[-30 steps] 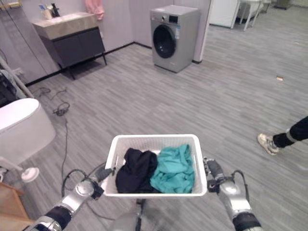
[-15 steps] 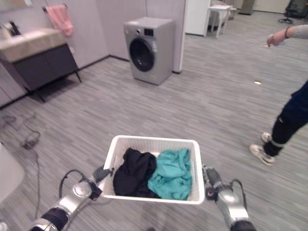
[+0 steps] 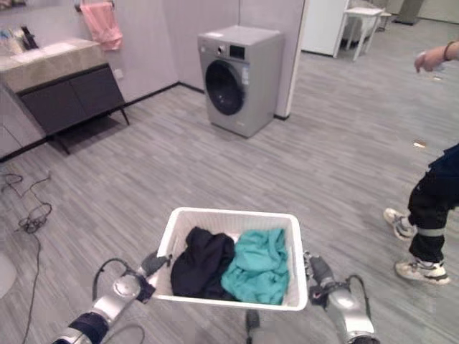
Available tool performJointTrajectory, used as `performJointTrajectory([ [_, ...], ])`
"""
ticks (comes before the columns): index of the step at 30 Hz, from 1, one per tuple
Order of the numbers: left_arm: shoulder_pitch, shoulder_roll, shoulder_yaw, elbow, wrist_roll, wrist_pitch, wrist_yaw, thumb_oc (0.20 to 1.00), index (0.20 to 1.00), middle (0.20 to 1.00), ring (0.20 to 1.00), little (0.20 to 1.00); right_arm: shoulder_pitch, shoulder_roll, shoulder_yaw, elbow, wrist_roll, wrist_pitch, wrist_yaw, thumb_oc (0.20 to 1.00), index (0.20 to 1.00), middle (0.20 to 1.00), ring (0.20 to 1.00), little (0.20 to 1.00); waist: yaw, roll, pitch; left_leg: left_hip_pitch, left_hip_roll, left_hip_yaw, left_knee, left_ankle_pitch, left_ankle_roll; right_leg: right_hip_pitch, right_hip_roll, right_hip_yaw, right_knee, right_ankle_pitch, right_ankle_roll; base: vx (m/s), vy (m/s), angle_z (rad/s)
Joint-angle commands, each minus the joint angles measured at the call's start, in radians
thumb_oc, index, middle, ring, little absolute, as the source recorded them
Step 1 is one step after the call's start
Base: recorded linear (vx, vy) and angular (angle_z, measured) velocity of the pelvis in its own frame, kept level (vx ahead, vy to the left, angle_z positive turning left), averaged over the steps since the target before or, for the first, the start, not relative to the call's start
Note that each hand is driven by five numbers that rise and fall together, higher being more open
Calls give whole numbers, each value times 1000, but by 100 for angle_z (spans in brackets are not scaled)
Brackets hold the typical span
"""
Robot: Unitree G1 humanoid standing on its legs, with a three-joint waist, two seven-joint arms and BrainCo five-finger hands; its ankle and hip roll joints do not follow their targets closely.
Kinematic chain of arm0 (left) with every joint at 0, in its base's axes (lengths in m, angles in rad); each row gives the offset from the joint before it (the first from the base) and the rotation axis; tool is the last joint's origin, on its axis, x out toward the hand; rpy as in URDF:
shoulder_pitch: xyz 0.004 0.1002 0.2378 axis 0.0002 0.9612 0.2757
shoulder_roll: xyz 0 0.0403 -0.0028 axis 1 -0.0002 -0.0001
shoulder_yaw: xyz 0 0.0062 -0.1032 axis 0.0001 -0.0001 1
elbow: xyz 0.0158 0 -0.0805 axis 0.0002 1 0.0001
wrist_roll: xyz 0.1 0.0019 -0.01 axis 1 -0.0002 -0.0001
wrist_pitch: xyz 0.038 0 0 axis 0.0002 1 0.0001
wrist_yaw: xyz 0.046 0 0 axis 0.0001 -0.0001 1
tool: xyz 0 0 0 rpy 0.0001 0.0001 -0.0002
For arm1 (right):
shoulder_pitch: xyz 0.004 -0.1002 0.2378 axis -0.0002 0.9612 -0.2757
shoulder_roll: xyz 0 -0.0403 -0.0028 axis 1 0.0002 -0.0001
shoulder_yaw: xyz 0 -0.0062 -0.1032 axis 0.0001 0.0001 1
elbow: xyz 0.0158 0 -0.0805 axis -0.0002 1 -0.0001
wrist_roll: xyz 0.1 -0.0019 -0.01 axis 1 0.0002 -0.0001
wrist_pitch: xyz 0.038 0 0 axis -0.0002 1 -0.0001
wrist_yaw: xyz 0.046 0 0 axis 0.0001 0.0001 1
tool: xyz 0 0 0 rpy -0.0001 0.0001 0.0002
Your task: Grab the laundry basket,head to the washer,open it,put in the laundry and shut it.
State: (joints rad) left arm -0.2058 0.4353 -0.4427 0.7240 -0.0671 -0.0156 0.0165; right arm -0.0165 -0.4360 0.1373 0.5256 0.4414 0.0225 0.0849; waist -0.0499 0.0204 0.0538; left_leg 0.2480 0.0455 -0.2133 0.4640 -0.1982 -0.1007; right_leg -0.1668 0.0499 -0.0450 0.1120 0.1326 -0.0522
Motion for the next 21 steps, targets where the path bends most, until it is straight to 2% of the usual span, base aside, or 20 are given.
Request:
performJointTrajectory([
  [1, -120, 39, 41, -146, -19, -114, 21, 200, 200, 200, 200, 200, -26, -16, -10, -115, 80, -107, -5, 200, 200, 200, 200, 200, 16, -68, -14, -222, 88, 88, 208, 388, 67, 130, -31, 45, -100, -47, 87, 480, -457, 20],
  [2, -120, 40, 41, -147, -19, -113, 21, 200, 200, 200, 200, 200, -25, -16, -11, -116, 80, -107, -5, 200, 200, 200, 200, 200, 17, -66, -13, -224, 91, 88, 216, 383, 67, 130, -28, 45, -100, -46, 87, 307, -327, -6],
  [3, -130, 40, 37, -151, -29, -115, 21, 200, 200, 200, 200, 200, -27, -19, -13, -121, 90, -110, -11, 200, 200, 200, 200, 200, 28, -78, -4, -298, 93, 106, 269, 382, 71, 154, -35, 46, -106, -55, 80, 244, -168, -26],
  [4, -143, 34, 32, -159, -42, -108, 22, 200, 200, 200, 200, 200, -21, -16, -25, -127, 121, -114, -18, 200, 200, 200, 200, 200, 42, -90, 11, -397, 94, 143, 239, 350, 77, 189, -43, 48, -109, -73, 75, 254, -168, -30],
  [5, -143, 34, 31, -159, -43, -107, 22, 200, 200, 200, 200, 200, -20, -16, -25, -128, 121, -114, -18, 200, 200, 200, 200, 200, 44, -89, 12, -396, 95, 144, 242, 345, 78, 190, -42, 49, -109, -76, 76, 268, -92, -14],
  [7, -151, 26, 30, -160, -46, -112, 21, 200, 200, 200, 200, 200, -18, -20, -34, -137, 119, -117, -20, 200, 200, 200, 200, 200, 52, -84, 18, -455, 88, 200, 116, 311, 63, 222, -42, 43, -111, -104, 83, 282, -6, -14],
  [9, -156, 19, 24, -155, -50, -118, 25, 200, 200, 200, 200, 200, -12, -25, -39, -142, 105, -115, -22, 200, 200, 200, 200, 200, 62, -63, 20, -472, 89, 260, -97, 300, 49, 251, -32, 39, -102, -147, 89, 349, 56, -9],
  [11, -159, 11, 24, -139, -50, -119, 26, 200, 200, 200, 200, 200, -16, -23, -37, -136, 97, -117, -25, 200, 200, 200, 200, 200, 86, -45, 21, -466, 38, 273, -296, 324, 52, 291, -17, 54, -86, -188, 91, 320, 50, -21],
  [12, -159, 11, 24, -139, -50, -119, 26, 200, 200, 200, 200, 200, -16, -23, -37, -136, 97, -117, -25, 200, 200, 200, 200, 200, 87, -46, 23, -461, 36, 275, -300, 326, 53, 293, -18, 54, -85, -189, 91, 431, 36, -19],
  [13, -148, 13, 30, -134, -45, -122, 24, 200, 200, 200, 200, 200, -20, -11, -36, -119, 100, -121, -22, 200, 200, 200, 200, 200, 114, -27, 16, -485, -16, 243, -422, 350, 53, 342, 6, 82, -72, -232, 85, 452, 21, -23],
  [14, -139, 16, 30, -130, -46, -122, 22, 200, 200, 200, 200, 200, -24, -5, -32, -108, 102, -123, -21, 200, 200, 200, 200, 200, 128, -21, 16, -500, -37, 224, -453, 365, 51, 363, 16, 101, -59, -252, 79, 452, 21, -47],
  [15, -139, 16, 30, -130, -46, -122, 22, 200, 200, 200, 200, 200, -24, -4, -32, -108, 102, -123, -21, 200, 200, 200, 200, 200, 128, -21, 17, -498, -38, 225, -454, 365, 51, 364, 15, 101, -59, -252, 79, 460, 29, -48],
  [16, -115, 23, 42, -137, -49, -123, 18, 200, 200, 200, 200, 200, -32, 11, -26, -92, 106, -123, -17, 200, 200, 200, 200, 200, 151, -15, 8, -524, -49, 196, -489, 386, 46, 404, 22, 136, -51, -279, 75, 469, 51, -53],
  [19, -80, 33, 64, -137, -70, -129, 15, 200, 200, 200, 200, 200, -47, 23, -9, -66, 96, -116, -7, 200, 200, 200, 200, 200, 177, -18, -10, -521, -36, 198, -469, 394, 50, 465, 2, 174, -31, -314, 90, 537, 104, -80],
  [21, -68, 33, 63, -130, -70, -130, 15, 200, 200, 200, 200, 200, -38, 26, -8, -75, 84, -116, -2, 200, 200, 200, 200, 200, 181, -29, -37, -504, -40, 211, -438, 409, 61, 477, -29, 184, -5, -292, 103, 468, 164, -67],
])
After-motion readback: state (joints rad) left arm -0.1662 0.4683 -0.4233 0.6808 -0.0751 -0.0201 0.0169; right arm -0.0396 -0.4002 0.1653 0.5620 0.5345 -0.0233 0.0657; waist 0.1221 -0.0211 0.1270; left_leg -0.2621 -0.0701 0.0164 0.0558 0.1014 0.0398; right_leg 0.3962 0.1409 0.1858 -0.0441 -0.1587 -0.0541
